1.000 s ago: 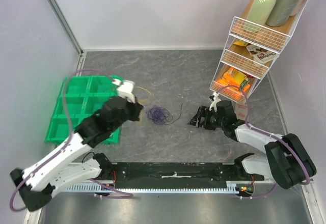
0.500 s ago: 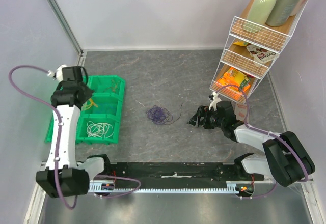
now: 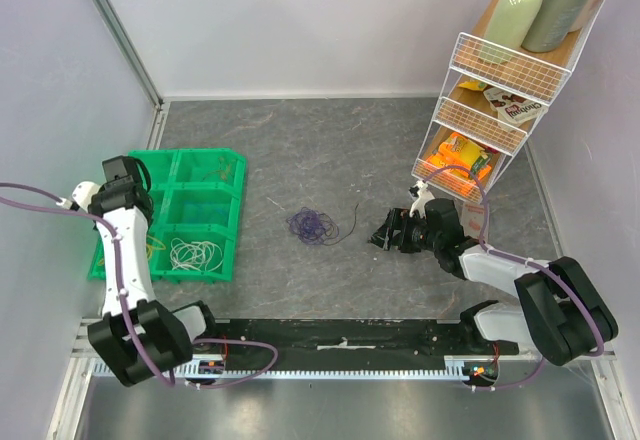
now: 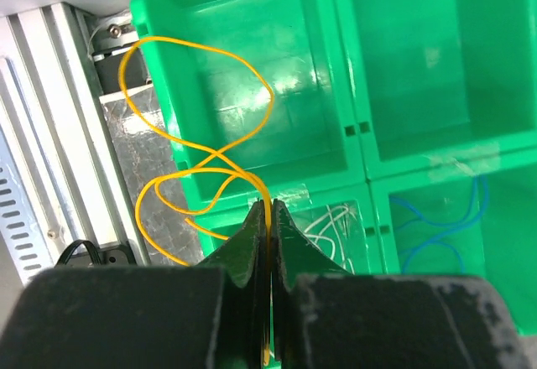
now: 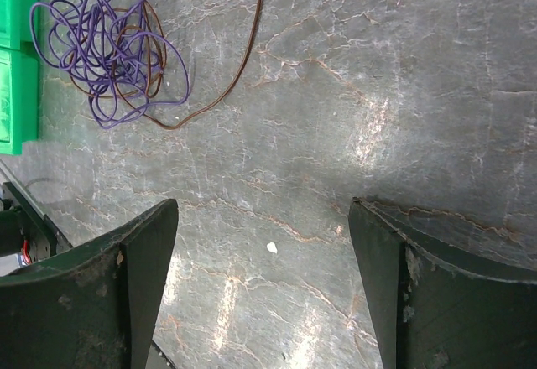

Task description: Untangle the cables

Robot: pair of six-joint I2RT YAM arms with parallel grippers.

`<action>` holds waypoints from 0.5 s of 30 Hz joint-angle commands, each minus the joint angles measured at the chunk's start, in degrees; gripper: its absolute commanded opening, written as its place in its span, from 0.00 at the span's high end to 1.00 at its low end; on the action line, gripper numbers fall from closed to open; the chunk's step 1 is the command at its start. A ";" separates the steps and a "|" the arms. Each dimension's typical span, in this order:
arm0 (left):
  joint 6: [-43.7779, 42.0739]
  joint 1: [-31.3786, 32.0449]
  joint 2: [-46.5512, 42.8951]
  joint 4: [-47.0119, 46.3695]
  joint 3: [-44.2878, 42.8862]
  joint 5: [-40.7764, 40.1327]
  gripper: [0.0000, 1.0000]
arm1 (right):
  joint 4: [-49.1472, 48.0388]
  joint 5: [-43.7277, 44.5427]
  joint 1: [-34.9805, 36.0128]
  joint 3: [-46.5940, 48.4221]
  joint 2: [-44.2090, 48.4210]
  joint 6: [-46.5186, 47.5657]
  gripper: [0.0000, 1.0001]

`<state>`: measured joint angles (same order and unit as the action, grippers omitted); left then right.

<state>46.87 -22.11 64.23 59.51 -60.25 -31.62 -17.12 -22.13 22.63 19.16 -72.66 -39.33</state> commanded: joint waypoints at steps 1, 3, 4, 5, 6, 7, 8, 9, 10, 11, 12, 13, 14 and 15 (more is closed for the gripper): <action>5.25 -3.02 1.95 -4.30 1.01 -3.27 0.98 | -1.24 0.24 -0.13 -0.26 -0.37 1.72 0.10; 5.95 -4.34 3.27 -4.92 0.75 -1.44 0.98 | -1.33 0.25 -0.13 -0.44 -0.29 1.80 0.10; 5.95 -5.30 4.32 -5.71 0.92 0.22 0.98 | -1.33 0.07 -0.13 -0.44 -0.29 1.80 0.10; 6.21 -6.10 5.20 -6.50 1.10 1.72 0.98 | -1.51 0.07 -0.13 -0.52 -0.29 1.72 0.10; 6.47 -7.50 6.16 -6.94 1.36 3.47 0.99 | -1.51 0.07 -0.13 -0.52 -0.29 1.71 0.10; 6.56 -8.82 6.96 -7.47 1.62 4.62 0.99 | -1.51 0.16 -0.13 -0.44 -0.20 1.89 0.10; 6.83 -9.70 7.75 -8.26 1.89 5.07 0.99 | -1.42 0.16 -0.13 -0.61 -0.11 1.80 0.10; 7.00 -10.58 8.36 -9.22 2.50 4.46 0.98 | -1.42 0.16 -0.13 -0.61 -0.02 1.80 0.10; 7.18 -11.28 9.07 -10.36 3.11 4.28 0.99 | -1.42 0.16 -0.13 -0.70 0.06 1.89 0.09; 7.18 -11.99 9.77 -11.33 3.55 4.37 0.98 | -1.59 0.16 -0.05 -0.79 0.07 1.89 0.10; 7.09 -12.86 10.47 -12.30 3.99 4.89 0.98 | -1.68 0.16 -0.13 -0.79 0.07 1.89 0.10; 7.01 -14.00 11.00 -13.09 4.26 5.94 0.98 | -1.68 0.16 -0.13 -0.79 -0.02 1.89 0.10; 6.92 -15.32 11.53 -13.45 4.18 7.78 0.98 | -1.68 -0.02 -0.13 -0.70 -0.20 1.89 0.09; 6.74 -16.38 11.97 -14.15 4.17 9.02 0.98 | -1.60 -0.02 -0.13 -0.61 -0.37 1.89 0.09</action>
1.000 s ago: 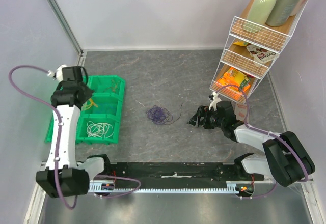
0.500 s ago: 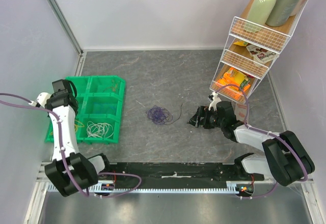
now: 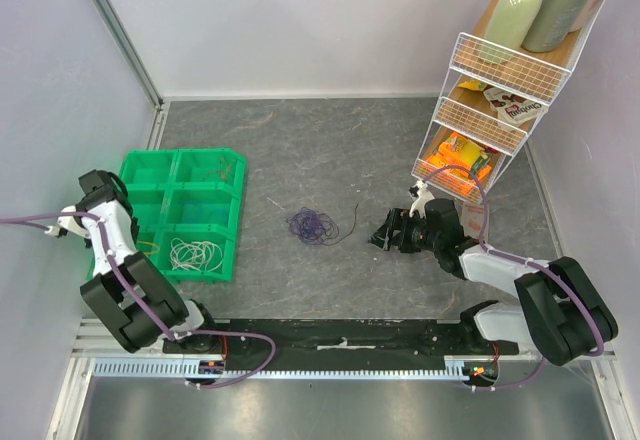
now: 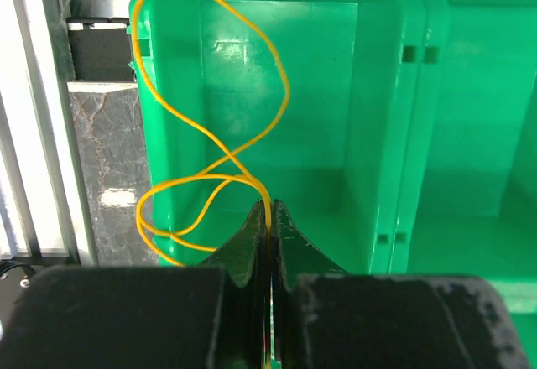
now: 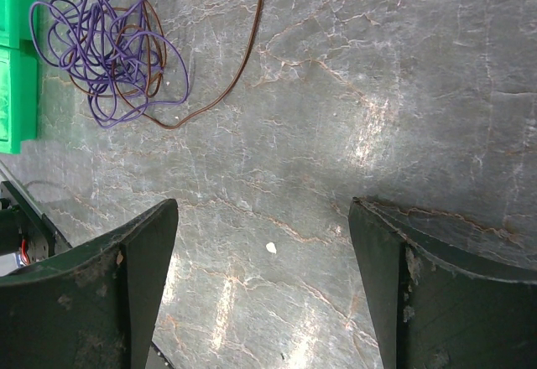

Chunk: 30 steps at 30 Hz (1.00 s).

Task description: Untangle the cables

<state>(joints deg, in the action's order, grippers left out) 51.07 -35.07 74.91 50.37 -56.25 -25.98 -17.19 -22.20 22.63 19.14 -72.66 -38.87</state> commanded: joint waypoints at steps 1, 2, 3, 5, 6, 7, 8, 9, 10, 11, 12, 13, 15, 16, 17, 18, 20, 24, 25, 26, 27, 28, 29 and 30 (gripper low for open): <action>2.46 -3.95 1.55 -5.71 0.26 4.00 0.98 | -1.62 -0.04 -0.13 -0.59 -0.37 1.43 0.09; 2.28 -4.56 1.90 -6.16 0.35 4.96 0.98 | -1.62 -0.04 -0.13 -0.42 -0.55 1.43 0.09; 2.11 -5.18 2.42 -6.42 0.35 5.84 0.98 | -1.62 0.05 -0.13 -0.50 -0.55 1.43 0.09; 2.11 -6.41 3.22 -7.12 0.70 6.90 0.98 | -1.62 0.05 -0.13 -0.50 -0.55 1.43 0.09; 2.02 -6.85 3.48 -7.48 0.79 8.12 0.98 | -1.62 0.05 -0.13 -0.42 -0.55 1.43 0.09; 1.93 -7.46 3.74 -7.83 0.88 9.18 0.98 | -1.53 0.05 -0.13 -0.42 -0.46 1.43 0.09; 1.76 -7.64 4.01 -8.09 0.96 9.89 0.98 | -1.53 0.05 -0.13 -0.50 -0.55 1.43 0.09; 1.67 -7.82 4.01 -8.18 0.97 10.33 0.98 | -1.70 0.13 -0.13 -0.50 -0.55 1.43 0.09; 1.67 -7.82 3.92 -8.27 0.97 10.42 0.98 | -1.71 -0.04 -0.05 -0.50 -0.64 1.34 0.09; 1.14 -7.91 3.49 -8.79 0.97 10.68 0.97 | -1.62 -0.04 -0.13 -0.42 -0.64 1.34 0.09; 0.70 -7.91 3.05 -9.32 0.97 10.86 0.96 | -1.62 0.05 -0.13 -0.33 -0.81 1.43 0.09; 0.35 -8.00 2.52 -9.93 1.14 10.95 0.95 | -1.71 0.05 -0.13 -0.41 -0.64 1.43 0.09; -1.83 -7.91 1.82 -12.99 1.93 12.95 0.94 | -1.62 0.05 -0.13 -0.50 -0.55 1.43 0.09; -3.59 -7.82 1.73 -15.63 2.98 15.84 0.94 | -1.62 0.05 -0.13 -0.59 -0.46 1.43 0.09; -5.00 -7.65 1.90 -18.00 3.51 19.35 0.94 | -1.62 -0.04 -0.05 -0.59 -0.46 1.43 0.09; -5.71 -7.56 2.77 -19.68 4.65 21.91 0.94 | -1.71 0.05 -0.13 -0.42 -0.55 1.43 0.09; -5.72 -7.73 4.36 -22.41 6.41 27.71 0.94 | -1.62 -0.04 -0.05 -0.41 -0.81 1.43 0.09; -6.68 -7.65 4.28 -26.20 7.82 33.19 0.95 | -1.53 -0.04 -0.13 -0.50 -0.55 1.52 0.09; -6.51 -7.99 3.67 -25.59 7.91 31.53 0.95 | -1.70 -0.13 -0.13 -0.50 -0.64 1.52 0.09; -6.16 -8.17 2.79 -24.37 7.82 29.77 0.94 | -1.62 -0.04 -0.13 -0.42 -0.72 1.52 0.09; -5.63 -8.17 1.91 -23.31 7.65 27.76 0.92 | -1.71 -0.04 -0.13 -0.33 -0.81 1.52 0.09; -5.11 -8.52 1.03 -22.78 7.65 26.34 0.89 | -1.71 -0.04 -0.13 -0.41 -0.81 1.52 0.09; -4.58 -8.35 -0.11 -21.90 7.47 24.41 0.88 | -1.71 -0.04 -0.13 -0.42 -0.81 1.52 0.09; -4.05 -8.35 -0.73 -20.94 7.12 22.57 0.85 | -1.53 -0.13 -0.13 -0.42 -0.81 1.52 0.09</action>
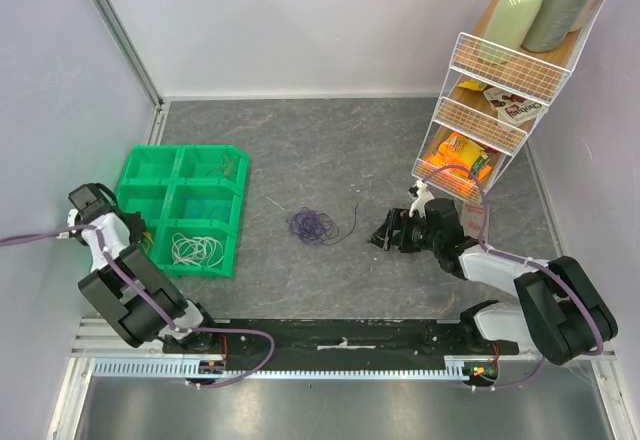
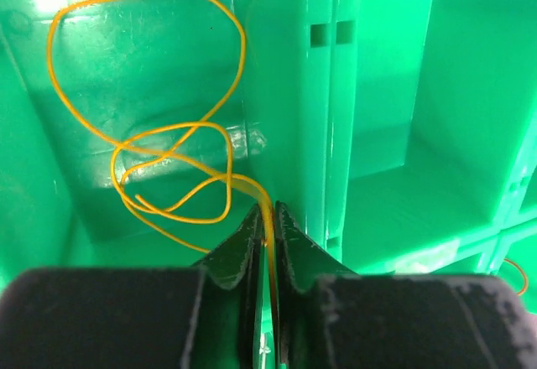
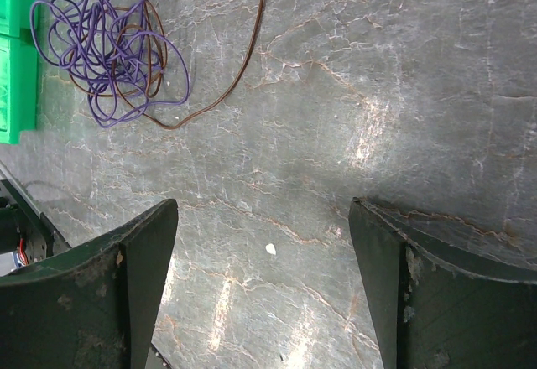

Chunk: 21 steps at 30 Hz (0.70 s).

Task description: Untangle the cables

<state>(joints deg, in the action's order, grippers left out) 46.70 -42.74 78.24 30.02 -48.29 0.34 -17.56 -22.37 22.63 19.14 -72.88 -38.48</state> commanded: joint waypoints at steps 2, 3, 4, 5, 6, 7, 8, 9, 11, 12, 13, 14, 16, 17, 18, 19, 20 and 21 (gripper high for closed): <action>1.46 -0.76 -5.37 3.01 -1.80 -7.96 0.75 | -1.16 0.13 -0.13 -0.33 -0.51 1.13 0.09; 1.90 -0.85 -5.81 4.24 -2.33 -9.73 0.70 | -1.16 0.05 -0.13 -0.41 -0.51 1.21 0.09; 2.25 -0.85 -6.42 5.39 -2.77 -11.14 0.65 | -1.16 0.13 -0.13 -0.42 -0.59 1.21 0.09; 3.04 -0.77 -7.04 6.53 -3.12 -13.15 0.58 | -1.25 0.05 -0.13 -0.42 -0.59 1.21 0.09; 3.66 -0.76 -7.74 7.85 -3.47 -15.78 0.48 | -1.25 -0.04 -0.13 -0.42 -0.68 1.21 0.09; 4.27 -0.85 -8.27 8.82 -3.91 -16.94 0.41 | -1.16 0.05 -0.13 -0.33 -0.60 1.21 0.09; 4.28 -0.68 -8.80 9.26 -4.26 -17.47 0.39 | -1.16 -0.04 -0.13 -0.41 -0.68 1.21 0.09; 4.28 -0.42 -9.24 9.70 -4.61 -17.74 0.38 | -1.16 0.05 -0.13 -0.42 -0.68 1.21 0.09; 4.19 0.55 -10.20 10.32 -5.05 -18.88 0.37 | -1.25 -0.04 -0.22 -0.42 -0.68 1.21 0.09; 3.84 1.60 -11.08 10.50 -5.23 -19.32 0.36 | -1.25 0.05 -0.13 -0.42 -0.68 1.21 0.09; 3.49 3.44 -11.96 10.50 -5.41 -19.76 0.36 | -1.25 0.05 -0.13 -0.33 -0.77 1.21 0.09; 2.88 6.33 -13.10 10.24 -5.58 -19.94 0.36 | -1.33 -0.04 -0.22 -0.33 -0.86 1.13 0.09; -0.10 14.39 -15.12 8.31 -5.93 -18.80 0.36 | -1.51 0.05 -0.13 -0.33 -1.03 1.13 0.09; -2.38 18.70 -16.26 5.86 -5.85 -17.32 0.36 | -1.68 0.05 -0.13 -0.15 -1.12 1.13 0.09; -4.40 23.62 -17.14 4.01 -5.67 -14.26 0.37 | -1.69 -0.13 -0.05 -0.06 -1.30 1.13 0.09; -7.90 28.11 -18.11 1.21 -4.89 -10.22 0.37 | -1.60 -0.13 -0.04 0.02 -1.56 1.13 0.09; -10.29 31.20 -19.08 -2.13 -3.84 -3.66 0.37 | -1.60 -0.13 -0.04 0.11 -1.65 1.13 0.09; -11.09 34.45 -19.70 -4.94 -2.17 3.63 0.37 | -1.42 -0.04 -0.04 0.11 -1.56 1.13 0.09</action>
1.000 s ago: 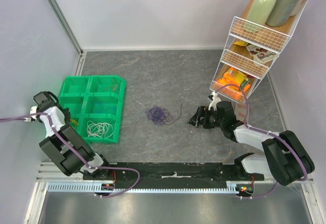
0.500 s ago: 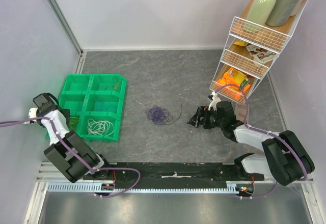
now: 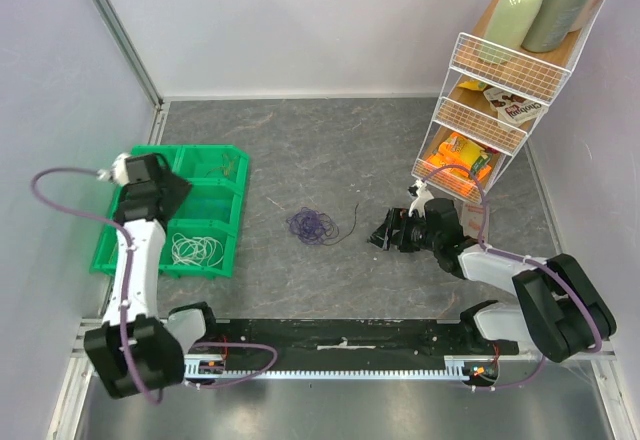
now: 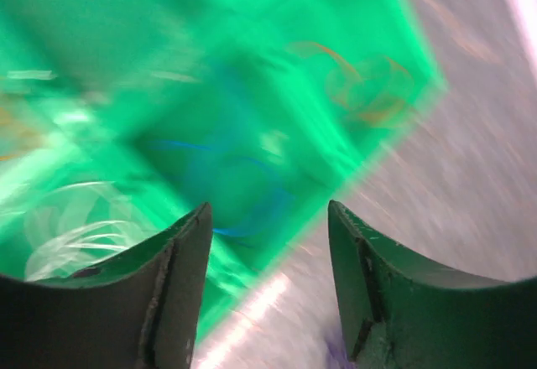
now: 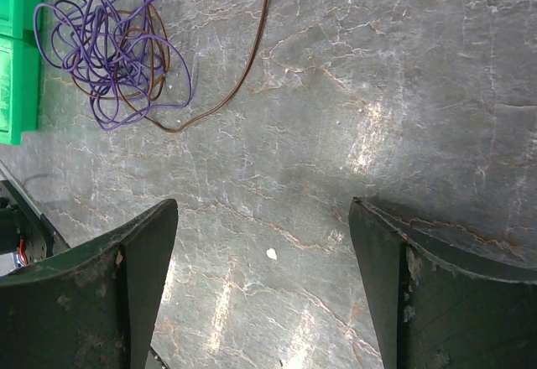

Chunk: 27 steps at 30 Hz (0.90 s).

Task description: Untangle the cables

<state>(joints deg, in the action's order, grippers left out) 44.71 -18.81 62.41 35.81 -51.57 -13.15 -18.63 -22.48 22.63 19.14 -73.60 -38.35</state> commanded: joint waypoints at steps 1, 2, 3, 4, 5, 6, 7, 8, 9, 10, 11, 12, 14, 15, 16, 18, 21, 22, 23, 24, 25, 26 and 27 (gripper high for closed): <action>-9.46 12.98 -4.57 -14.50 3.12 22.06 0.35 | -0.44 0.15 -0.04 0.11 -0.75 0.99 0.09; -9.55 16.05 -4.75 -18.20 4.88 26.64 0.30 | -0.44 0.16 -0.04 0.03 -0.67 0.99 0.09; -9.90 18.00 -4.50 -20.76 6.29 29.81 0.29 | -0.70 -0.28 0.04 0.20 -0.75 1.17 0.10; -10.34 23.06 -3.88 -22.44 7.00 31.50 0.29 | -0.70 -0.81 0.04 0.46 -1.36 1.43 0.10; -10.60 26.94 -2.75 -22.89 7.10 31.69 0.29 | -0.44 -0.90 0.56 1.16 -1.98 1.52 0.11; -10.69 29.77 -1.08 -22.89 6.92 31.52 0.29 | 0.17 -0.64 1.09 2.21 -2.94 1.70 0.13; -10.17 33.27 0.50 -23.07 6.84 31.78 0.30 | 0.61 -0.20 1.79 3.79 -4.43 1.78 0.15; -9.82 35.66 2.69 -23.50 7.01 32.30 0.32 | 1.14 0.24 2.50 5.02 -5.66 1.79 0.18; -9.73 37.60 4.19 -24.46 7.27 32.31 0.34 | 1.49 1.37 3.37 6.51 -7.24 1.35 0.21; -9.38 39.88 5.86 -25.34 7.80 31.61 0.34 | 1.76 1.82 3.82 7.83 -8.82 0.39 0.23; -9.12 41.82 7.10 -26.40 8.58 30.47 0.34 | 1.58 2.78 4.17 9.06 -10.58 -1.27 0.26; -8.59 43.58 8.15 -27.19 9.03 29.07 0.34 | 1.23 3.75 4.43 10.03 -12.25 -2.94 0.30; -7.71 45.96 10.44 -27.99 9.73 26.52 0.32 | -0.69 6.12 4.79 11.35 -15.24 -6.55 0.45; -7.27 46.75 11.32 -27.99 9.82 25.29 0.31 | -1.31 7.26 5.14 12.23 -16.73 -7.70 0.53; -6.92 47.45 12.28 -28.08 9.74 24.49 0.31 | -0.80 9.36 5.92 13.55 -18.05 -8.49 0.58; -7.35 48.51 13.08 -27.82 9.12 23.61 0.31 | 5.06 16.73 9.52 17.58 -19.99 -8.76 0.59; -8.49 49.65 12.91 -26.76 9.03 21.06 0.31 | 17.88 30.96 14.44 26.01 -22.36 -8.58 0.55; -8.58 49.83 12.74 -26.50 9.29 20.36 0.32 | 22.89 34.14 15.15 29.17 -23.07 -9.46 0.54; -8.50 49.83 12.30 -26.24 9.82 19.83 0.32 | 25.46 38.17 15.86 30.86 -23.95 -10.33 0.53; -8.32 50.01 11.77 -26.23 10.52 19.48 0.32 | 28.88 41.52 16.21 32.88 -24.83 -12.00 0.53; -8.06 50.18 11.16 -26.23 11.14 19.21 0.32 | 32.05 44.51 16.56 34.46 -25.62 -13.32 0.53; -7.80 50.18 10.37 -26.15 12.01 19.12 0.33 | 35.13 46.89 16.83 36.13 -26.32 -14.20 0.53; -7.53 50.27 9.40 -26.23 12.89 19.04 0.33 | 38.03 49.26 17.18 37.89 -27.11 -14.99 0.53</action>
<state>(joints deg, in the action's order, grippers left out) 37.45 30.96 75.37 11.31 -41.19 8.86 2.11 8.84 39.31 51.20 -98.26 -48.42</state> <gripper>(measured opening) 0.678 0.470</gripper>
